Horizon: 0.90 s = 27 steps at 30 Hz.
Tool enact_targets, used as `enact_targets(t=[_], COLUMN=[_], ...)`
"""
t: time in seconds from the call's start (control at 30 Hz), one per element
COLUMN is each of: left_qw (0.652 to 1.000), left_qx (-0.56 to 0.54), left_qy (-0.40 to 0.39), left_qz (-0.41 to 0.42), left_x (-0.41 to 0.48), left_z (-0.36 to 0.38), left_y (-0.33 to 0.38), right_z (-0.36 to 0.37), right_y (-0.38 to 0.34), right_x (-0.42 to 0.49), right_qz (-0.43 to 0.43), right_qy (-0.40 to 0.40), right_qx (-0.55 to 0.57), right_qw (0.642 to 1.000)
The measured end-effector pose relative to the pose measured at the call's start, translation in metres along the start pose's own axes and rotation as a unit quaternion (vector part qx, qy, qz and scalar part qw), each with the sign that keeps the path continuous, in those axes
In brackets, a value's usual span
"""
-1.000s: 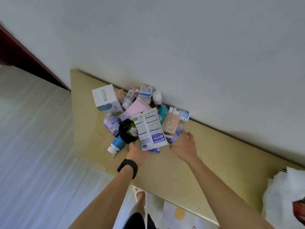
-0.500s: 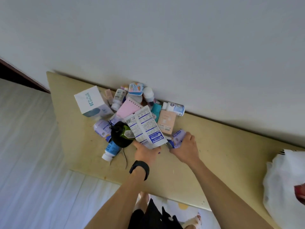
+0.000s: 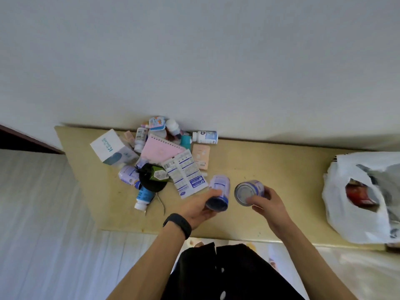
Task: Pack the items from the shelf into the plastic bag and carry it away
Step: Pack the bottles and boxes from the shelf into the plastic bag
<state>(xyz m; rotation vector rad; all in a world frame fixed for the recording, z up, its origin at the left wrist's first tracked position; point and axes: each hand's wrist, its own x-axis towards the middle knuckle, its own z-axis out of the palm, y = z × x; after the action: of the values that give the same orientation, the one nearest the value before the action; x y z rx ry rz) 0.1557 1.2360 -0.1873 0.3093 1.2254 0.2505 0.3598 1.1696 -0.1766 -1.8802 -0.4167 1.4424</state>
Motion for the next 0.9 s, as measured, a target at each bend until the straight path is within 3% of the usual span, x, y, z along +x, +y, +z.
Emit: enact_targets(t=[0.17, 0.27, 0.37, 0.47, 0.53, 0.73, 0.83, 0.9], left_qw=[0.991, 0.979, 0.964, 0.963, 0.967, 0.967, 0.927, 0.903], left_qx=[0.092, 0.111, 0.115, 0.121, 0.1, 0.134, 0.256, 0.307], left_qy=[-0.094, -0.16, -0.229, -0.227, -0.211, -0.112, -0.034, -0.025], left_qz=[0.031, 0.059, 0.069, 0.083, 0.1, 0.183, 0.273, 0.298], left_x=[-0.009, -0.009, -0.005, -0.005, -0.004, -0.005, -0.001, 0.004], left_z=[0.063, 0.115, 0.17, 0.23, 0.271, 0.386, 0.432, 0.456], left_y=[0.015, 0.016, 0.004, -0.016, -0.024, -0.03, -0.031, -0.037], right_z=[-0.084, -0.143, -0.204, -0.264, -0.306, -0.41, -0.447, -0.463], right_y=[-0.006, -0.011, -0.016, -0.017, -0.019, -0.027, -0.026, -0.018], right_x=[-0.044, -0.068, -0.09, -0.099, -0.096, -0.056, -0.025, -0.005], right_qz=[-0.09, -0.102, -0.117, -0.098, -0.046, 0.02, 0.027, 0.017], right_qy=[0.018, -0.036, -0.092, -0.1, -0.065, 0.055, 0.085, 0.098], right_qx=[0.108, 0.269, 0.351, 0.426, 0.459, 0.349, 0.233, 0.127], right_qw=[0.99, 0.957, 0.925, 0.894, 0.885, 0.935, 0.968, 0.987])
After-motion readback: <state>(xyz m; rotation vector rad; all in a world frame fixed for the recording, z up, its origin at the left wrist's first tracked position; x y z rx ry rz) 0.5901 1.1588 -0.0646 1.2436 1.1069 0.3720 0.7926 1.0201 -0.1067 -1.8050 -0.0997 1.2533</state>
